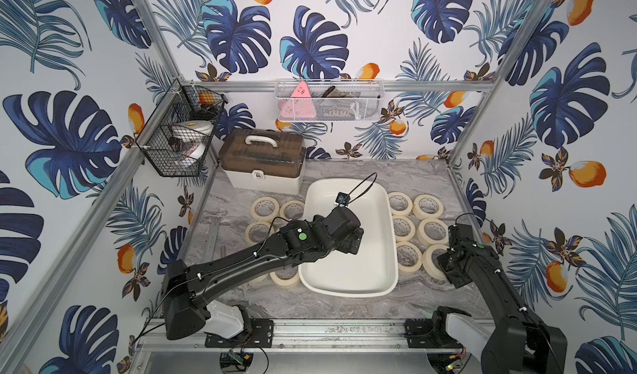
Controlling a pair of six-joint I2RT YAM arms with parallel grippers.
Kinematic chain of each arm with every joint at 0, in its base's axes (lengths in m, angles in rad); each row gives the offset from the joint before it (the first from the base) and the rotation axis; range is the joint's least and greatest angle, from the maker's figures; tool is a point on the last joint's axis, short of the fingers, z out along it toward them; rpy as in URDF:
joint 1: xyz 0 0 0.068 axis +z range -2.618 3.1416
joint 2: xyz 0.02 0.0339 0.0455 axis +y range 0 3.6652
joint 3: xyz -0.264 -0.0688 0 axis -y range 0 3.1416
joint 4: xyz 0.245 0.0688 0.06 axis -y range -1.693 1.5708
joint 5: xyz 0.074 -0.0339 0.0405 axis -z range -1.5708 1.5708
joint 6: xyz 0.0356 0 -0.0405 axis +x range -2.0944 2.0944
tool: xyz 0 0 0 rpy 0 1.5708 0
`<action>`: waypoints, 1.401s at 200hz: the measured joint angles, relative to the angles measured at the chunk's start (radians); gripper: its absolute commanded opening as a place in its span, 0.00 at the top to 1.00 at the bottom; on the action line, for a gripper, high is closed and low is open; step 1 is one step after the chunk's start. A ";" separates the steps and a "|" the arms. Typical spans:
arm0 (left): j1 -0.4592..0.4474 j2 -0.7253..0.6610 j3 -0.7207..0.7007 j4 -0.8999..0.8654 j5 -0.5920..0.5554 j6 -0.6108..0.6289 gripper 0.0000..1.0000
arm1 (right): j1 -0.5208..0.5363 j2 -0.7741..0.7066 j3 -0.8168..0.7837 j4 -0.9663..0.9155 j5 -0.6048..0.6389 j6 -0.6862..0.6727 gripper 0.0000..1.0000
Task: Take out the art tape in the storage box
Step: Place the art tape at the center of the board.
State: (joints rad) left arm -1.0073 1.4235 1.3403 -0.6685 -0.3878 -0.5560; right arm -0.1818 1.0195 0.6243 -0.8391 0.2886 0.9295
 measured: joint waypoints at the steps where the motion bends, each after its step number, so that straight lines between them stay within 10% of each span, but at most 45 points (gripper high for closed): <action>1: 0.000 0.000 0.000 0.000 0.000 0.000 0.01 | 0.000 -0.003 0.001 0.000 0.002 0.000 1.00; 189: 0.001 0.020 0.000 0.002 0.000 0.000 0.01 | -0.028 0.146 -0.077 0.136 -0.019 0.020 1.00; 280: 0.003 0.018 0.000 0.002 -0.001 0.000 0.01 | -0.029 0.132 -0.078 0.213 -0.053 -0.029 0.41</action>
State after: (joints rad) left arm -1.0046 1.4418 1.3399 -0.6670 -0.3889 -0.5560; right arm -0.2108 1.1519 0.5461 -0.6258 0.2359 0.9005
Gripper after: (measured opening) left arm 0.989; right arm 0.576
